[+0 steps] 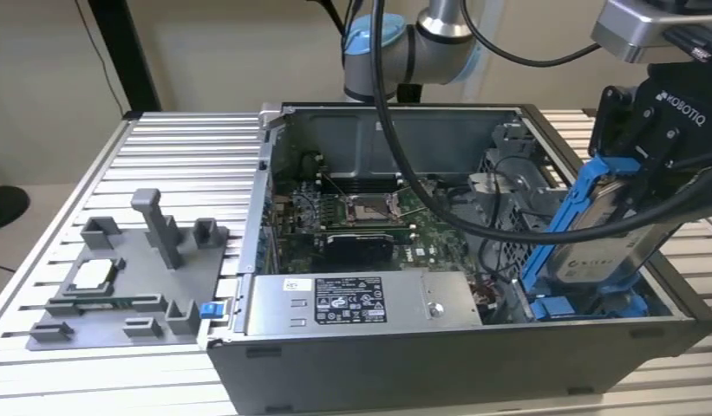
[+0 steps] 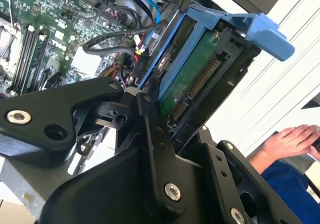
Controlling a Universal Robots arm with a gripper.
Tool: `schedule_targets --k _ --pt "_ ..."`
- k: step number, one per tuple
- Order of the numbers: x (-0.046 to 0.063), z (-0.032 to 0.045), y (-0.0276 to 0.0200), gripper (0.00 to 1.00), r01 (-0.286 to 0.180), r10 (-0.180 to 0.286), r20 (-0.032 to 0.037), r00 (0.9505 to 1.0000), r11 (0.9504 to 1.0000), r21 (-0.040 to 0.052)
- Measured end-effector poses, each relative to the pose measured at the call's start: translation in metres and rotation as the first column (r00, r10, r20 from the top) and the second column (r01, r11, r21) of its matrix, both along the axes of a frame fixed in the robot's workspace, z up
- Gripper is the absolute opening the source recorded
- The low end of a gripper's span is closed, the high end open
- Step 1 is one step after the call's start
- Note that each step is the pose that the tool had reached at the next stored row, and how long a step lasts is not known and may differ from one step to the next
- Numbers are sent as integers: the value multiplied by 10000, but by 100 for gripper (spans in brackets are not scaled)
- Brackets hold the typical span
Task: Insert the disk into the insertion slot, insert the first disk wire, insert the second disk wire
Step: 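Insert the disk into the insertion slot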
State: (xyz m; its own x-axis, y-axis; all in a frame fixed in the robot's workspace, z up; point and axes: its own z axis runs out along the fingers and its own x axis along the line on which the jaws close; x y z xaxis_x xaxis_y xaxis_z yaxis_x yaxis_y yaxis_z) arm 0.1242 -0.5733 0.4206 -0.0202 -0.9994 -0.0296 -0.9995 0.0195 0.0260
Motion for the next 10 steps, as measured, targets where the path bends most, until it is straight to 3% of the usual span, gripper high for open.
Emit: schedule_targets --k 10 --pt "0 -45 0 0 -1 1 12 10000 10000 10"
